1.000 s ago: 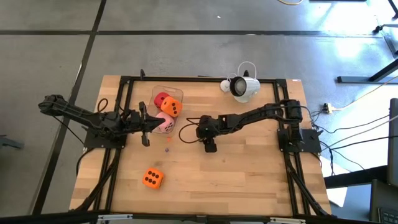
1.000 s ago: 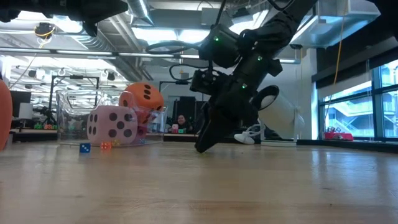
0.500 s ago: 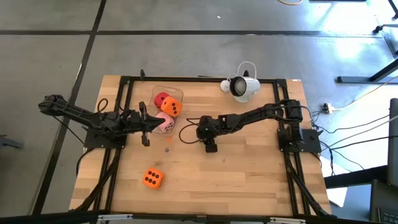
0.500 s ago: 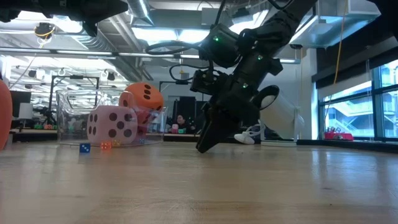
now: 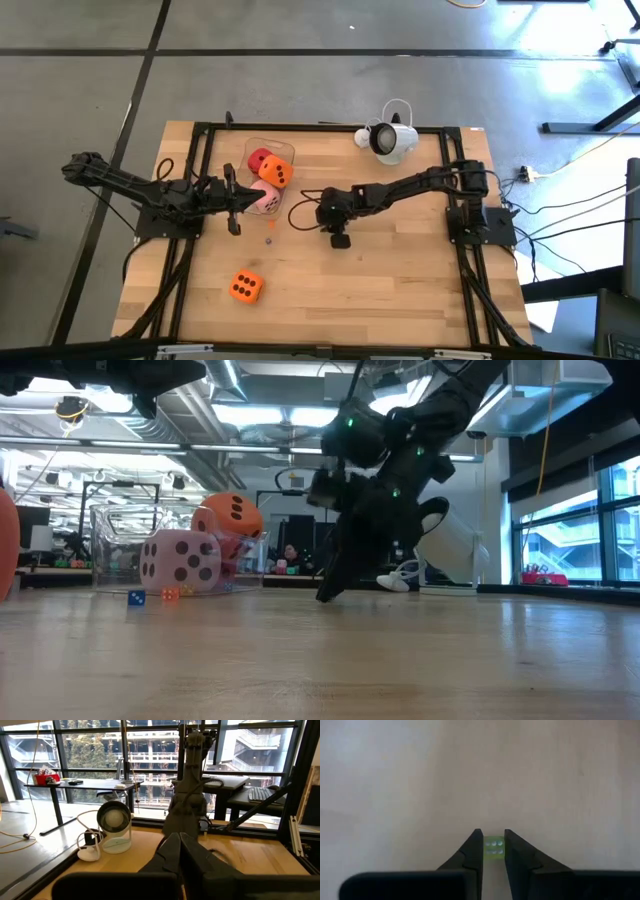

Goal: Pick & Place Dice
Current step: Put the small green die into the transparent bin

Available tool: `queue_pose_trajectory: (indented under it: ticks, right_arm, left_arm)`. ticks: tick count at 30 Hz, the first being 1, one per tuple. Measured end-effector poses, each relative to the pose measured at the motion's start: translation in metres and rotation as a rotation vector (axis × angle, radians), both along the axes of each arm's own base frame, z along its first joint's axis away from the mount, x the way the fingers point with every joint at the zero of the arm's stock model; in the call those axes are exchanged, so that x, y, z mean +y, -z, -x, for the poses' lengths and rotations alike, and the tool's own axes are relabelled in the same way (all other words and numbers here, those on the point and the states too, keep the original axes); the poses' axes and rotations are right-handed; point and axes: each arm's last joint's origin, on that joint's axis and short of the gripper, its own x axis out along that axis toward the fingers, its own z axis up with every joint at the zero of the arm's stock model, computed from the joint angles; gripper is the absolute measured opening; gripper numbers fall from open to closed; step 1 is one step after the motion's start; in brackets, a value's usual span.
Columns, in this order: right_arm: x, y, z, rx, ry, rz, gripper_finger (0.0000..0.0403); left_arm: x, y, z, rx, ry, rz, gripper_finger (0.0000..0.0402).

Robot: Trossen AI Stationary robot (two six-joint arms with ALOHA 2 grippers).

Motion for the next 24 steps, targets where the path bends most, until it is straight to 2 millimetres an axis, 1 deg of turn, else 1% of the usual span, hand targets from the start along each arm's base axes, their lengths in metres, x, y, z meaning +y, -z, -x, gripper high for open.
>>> queue_pose_trajectory:
  ticks: [3,7,10,11,15,24]
  right_arm:
    - [0.005,-0.019,-0.005,-0.112,-0.012,-0.054,0.0050]
    - [0.005,-0.046,-0.009,-0.253,-0.010,-0.126,0.0050]
    - [0.006,-0.067,-0.012,-0.383,-0.006,-0.147,0.0050]
    - [0.006,-0.071,-0.014,-0.418,-0.006,-0.150,0.0050]
    - [0.006,-0.079,-0.018,-0.514,-0.004,-0.148,0.0050]
    - [-0.003,-0.090,-0.023,-0.652,0.122,-0.066,0.0050]
  left_arm:
    - [0.000,0.000,0.000,-0.001,0.000,0.000,0.0004]
    - [0.000,0.000,0.000,-0.001,0.000,0.000,0.0004]
    - [0.000,0.000,0.000,-0.002,0.000,0.000,0.0004]
    - [0.000,0.000,0.000,-0.004,-0.001,0.001,0.0004]
    - [0.000,-0.001,0.000,-0.009,0.000,0.002,0.0004]
    - [0.000,-0.002,0.000,-0.023,0.000,0.005,0.0004]
